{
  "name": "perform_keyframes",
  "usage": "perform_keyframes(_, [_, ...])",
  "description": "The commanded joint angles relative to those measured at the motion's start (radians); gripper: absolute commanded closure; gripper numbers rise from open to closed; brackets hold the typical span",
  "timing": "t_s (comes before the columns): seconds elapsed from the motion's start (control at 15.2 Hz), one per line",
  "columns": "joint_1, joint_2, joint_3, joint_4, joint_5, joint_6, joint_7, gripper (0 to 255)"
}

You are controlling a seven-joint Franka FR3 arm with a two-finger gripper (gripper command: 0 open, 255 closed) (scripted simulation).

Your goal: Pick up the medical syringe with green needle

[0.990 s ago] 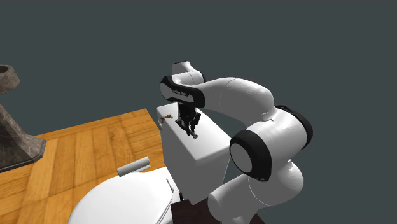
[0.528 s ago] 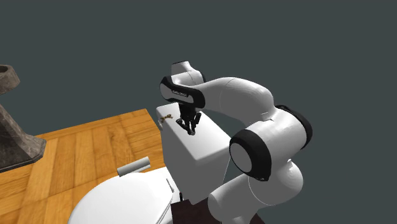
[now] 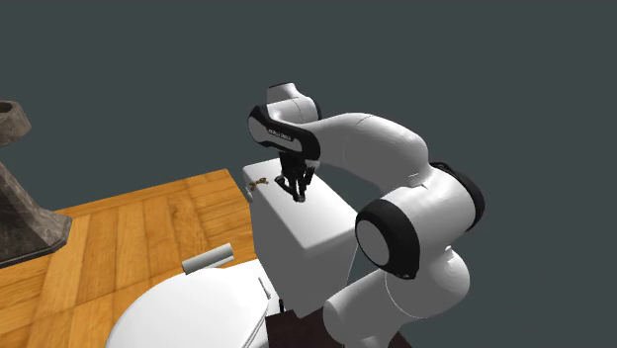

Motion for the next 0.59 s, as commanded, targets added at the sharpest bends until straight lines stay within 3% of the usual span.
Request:
perform_keyframes(0.0, [0.000,0.004,0.001,0.032,0.000,-0.029,0.001,255])
perform_keyframes(0.53, [-0.002,0.023,0.000,0.132,-0.002,-0.110,-0.002,255])
